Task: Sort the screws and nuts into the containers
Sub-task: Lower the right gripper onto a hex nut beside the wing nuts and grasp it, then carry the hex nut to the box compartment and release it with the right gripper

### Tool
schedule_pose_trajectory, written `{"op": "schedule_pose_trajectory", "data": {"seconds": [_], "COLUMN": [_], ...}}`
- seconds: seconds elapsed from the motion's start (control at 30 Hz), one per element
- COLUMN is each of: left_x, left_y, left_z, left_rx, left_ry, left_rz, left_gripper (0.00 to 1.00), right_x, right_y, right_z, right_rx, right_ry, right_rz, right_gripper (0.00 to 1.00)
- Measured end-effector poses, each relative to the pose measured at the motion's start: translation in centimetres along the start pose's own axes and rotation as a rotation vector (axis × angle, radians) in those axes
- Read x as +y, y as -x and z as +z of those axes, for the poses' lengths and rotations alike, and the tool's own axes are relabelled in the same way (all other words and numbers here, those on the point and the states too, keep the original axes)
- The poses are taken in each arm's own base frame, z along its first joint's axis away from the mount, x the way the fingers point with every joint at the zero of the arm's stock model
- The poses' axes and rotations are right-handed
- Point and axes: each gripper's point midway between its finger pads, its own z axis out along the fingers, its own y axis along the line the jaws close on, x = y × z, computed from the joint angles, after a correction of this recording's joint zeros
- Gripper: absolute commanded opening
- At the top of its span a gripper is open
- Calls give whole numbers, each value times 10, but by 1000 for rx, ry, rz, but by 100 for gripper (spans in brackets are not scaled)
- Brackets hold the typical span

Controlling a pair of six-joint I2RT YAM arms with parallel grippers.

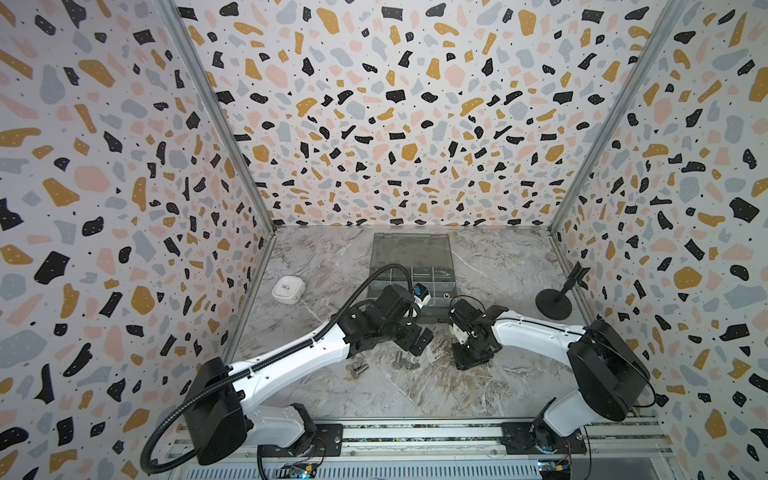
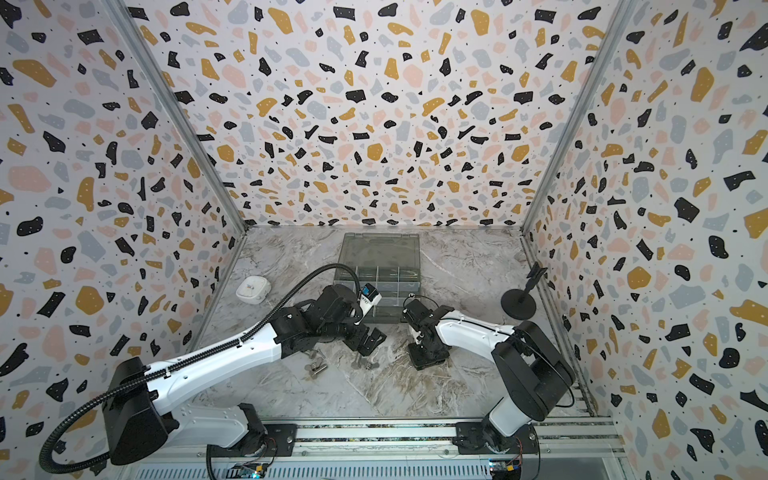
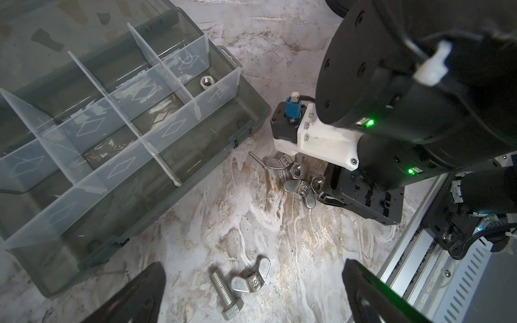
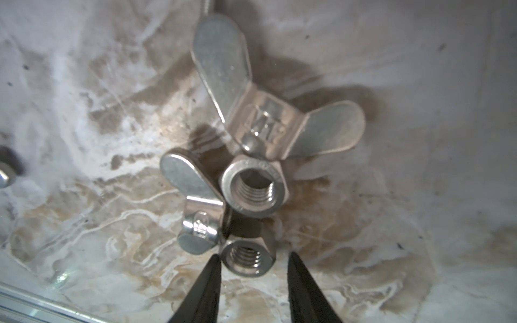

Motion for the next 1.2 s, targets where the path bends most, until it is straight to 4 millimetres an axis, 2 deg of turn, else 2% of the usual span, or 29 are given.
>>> {"op": "schedule_pose_trajectory", "data": {"seconds": [0.3,0.43,0.6,0.93,1.03,1.2], "left_x": [2,3,4,5,5,4], "left_y": [-1,-1,-2,-1,-1,9], "left_z": [2,2,2,2,2,0], "left_rx": [9,8,9,9,8,-5], "left_ry": [10,15,23,26,27,29], "left_rz": [4,6,6,6,7,18], "left_gripper": [100,100,100,100,100,100], "right_x": [3,2,1,-3,-5,1], "right_y": [10,12,13,13,16,45], "right_z": [0,1,1,-2,-11,-48], "right_rx": [-2,-2,-4,-1,0,-84], "right_ry": [-5,-11,-22,-50,-73,-86], "right_rz": [-20,-28,-33,-32,-32,-35], "right_gripper": [41,36,24,20,20,20]}}
